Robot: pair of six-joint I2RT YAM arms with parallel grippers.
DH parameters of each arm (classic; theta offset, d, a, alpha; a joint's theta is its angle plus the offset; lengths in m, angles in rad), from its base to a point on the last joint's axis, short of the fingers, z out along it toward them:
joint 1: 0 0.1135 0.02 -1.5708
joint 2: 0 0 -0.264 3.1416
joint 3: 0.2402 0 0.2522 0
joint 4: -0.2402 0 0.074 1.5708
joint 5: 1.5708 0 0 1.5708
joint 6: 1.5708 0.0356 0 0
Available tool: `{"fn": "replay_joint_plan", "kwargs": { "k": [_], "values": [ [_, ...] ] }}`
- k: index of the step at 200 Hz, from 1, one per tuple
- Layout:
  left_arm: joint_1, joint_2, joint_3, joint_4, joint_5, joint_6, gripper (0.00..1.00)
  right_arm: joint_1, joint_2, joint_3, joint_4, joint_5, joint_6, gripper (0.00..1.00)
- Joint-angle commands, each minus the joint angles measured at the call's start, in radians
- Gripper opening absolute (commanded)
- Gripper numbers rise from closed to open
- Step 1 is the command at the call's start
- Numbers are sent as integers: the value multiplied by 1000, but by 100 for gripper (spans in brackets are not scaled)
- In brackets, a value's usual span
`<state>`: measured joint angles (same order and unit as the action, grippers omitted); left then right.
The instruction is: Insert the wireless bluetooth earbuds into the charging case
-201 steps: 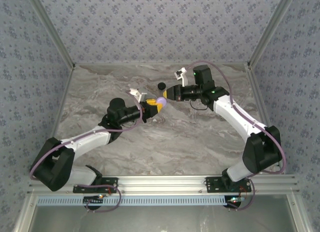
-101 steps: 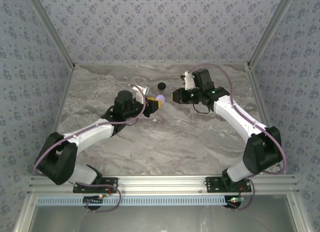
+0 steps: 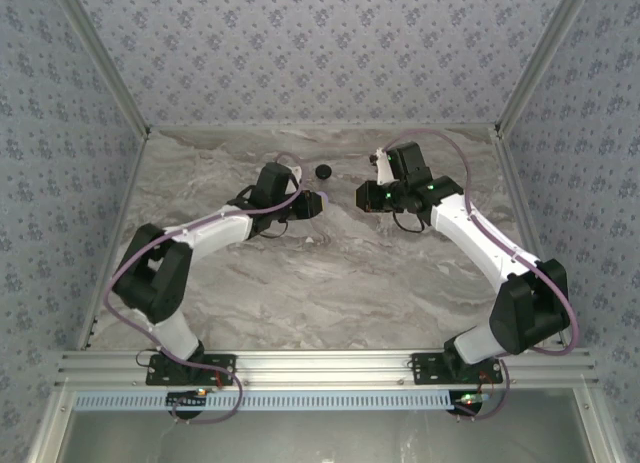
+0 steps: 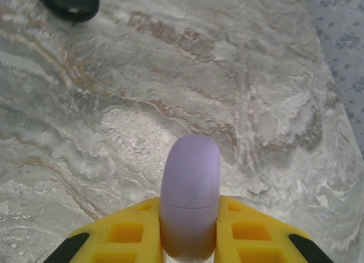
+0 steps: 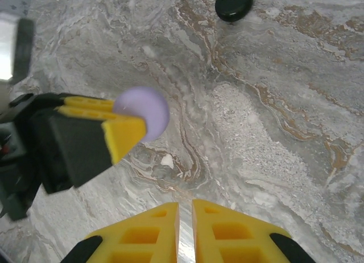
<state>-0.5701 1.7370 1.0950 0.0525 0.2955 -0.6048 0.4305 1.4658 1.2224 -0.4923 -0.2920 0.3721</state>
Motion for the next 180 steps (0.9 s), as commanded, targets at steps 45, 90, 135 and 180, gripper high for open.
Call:
{"fn": "replay_joint_plan", "kwargs": {
  "k": [45, 90, 135, 180],
  "values": [
    [24, 187, 150, -91, 107, -107, 20, -4, -29, -21, -13, 20, -12, 17],
    [26, 271, 217, -121, 128, -112, 20, -6, -22, -21, -4, 8, -6, 17],
    [29, 341, 281, -165, 142, -112, 20, -10, -10, -19, -4, 5, -6, 17],
    [32, 364, 291, -190, 120, -115, 22, -11, -1, -17, -5, 1, -6, 17]
  ]
}}
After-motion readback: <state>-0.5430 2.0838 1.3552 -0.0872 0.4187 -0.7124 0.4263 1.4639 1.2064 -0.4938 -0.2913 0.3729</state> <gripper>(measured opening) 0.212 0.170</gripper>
